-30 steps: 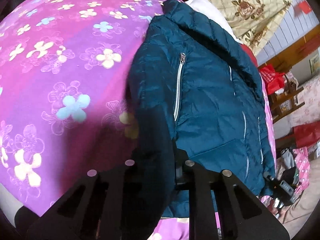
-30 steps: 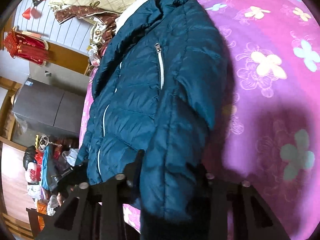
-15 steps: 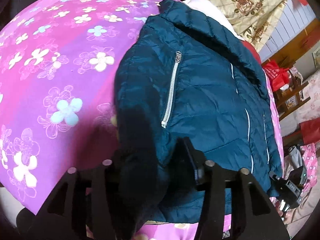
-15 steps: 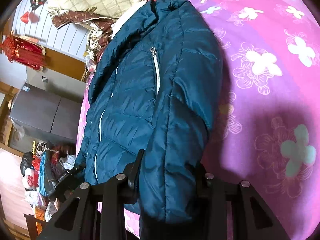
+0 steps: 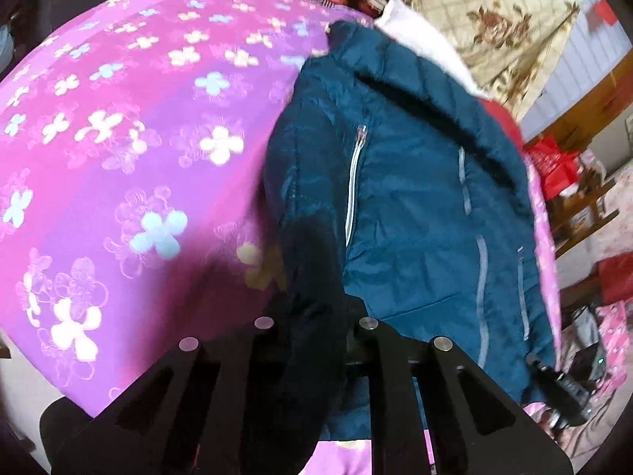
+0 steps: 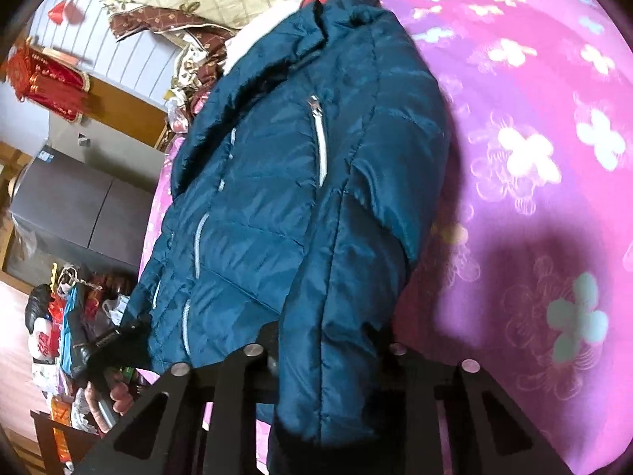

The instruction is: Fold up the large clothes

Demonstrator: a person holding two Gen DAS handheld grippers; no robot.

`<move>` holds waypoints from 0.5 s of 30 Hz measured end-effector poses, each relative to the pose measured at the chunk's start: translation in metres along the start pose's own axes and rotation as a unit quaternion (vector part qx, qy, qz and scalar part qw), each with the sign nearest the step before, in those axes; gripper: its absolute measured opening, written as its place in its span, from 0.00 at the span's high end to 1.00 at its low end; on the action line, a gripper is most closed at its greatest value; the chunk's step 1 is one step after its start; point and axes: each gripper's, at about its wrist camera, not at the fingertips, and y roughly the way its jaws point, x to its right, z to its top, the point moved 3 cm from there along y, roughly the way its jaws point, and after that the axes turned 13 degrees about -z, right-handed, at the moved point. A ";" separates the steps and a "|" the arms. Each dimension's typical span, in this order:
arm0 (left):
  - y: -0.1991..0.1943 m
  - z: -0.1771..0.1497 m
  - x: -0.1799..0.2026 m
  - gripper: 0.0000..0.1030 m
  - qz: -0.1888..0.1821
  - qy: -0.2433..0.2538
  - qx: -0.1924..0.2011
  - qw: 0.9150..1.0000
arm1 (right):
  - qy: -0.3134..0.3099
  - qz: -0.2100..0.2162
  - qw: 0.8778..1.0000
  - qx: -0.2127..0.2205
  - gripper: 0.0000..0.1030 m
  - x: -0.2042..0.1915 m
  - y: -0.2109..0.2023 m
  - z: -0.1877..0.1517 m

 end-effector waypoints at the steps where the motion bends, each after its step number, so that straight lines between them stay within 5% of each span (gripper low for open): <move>1: -0.007 0.002 0.003 0.91 -0.007 0.000 0.007 1.000 | -0.003 0.000 1.000 0.006 0.80 -0.002 -0.005 0.001; 15: -0.081 -0.008 0.050 0.92 -0.032 0.054 0.069 0.996 | -0.041 0.032 0.997 0.063 0.84 -0.015 -0.083 -0.009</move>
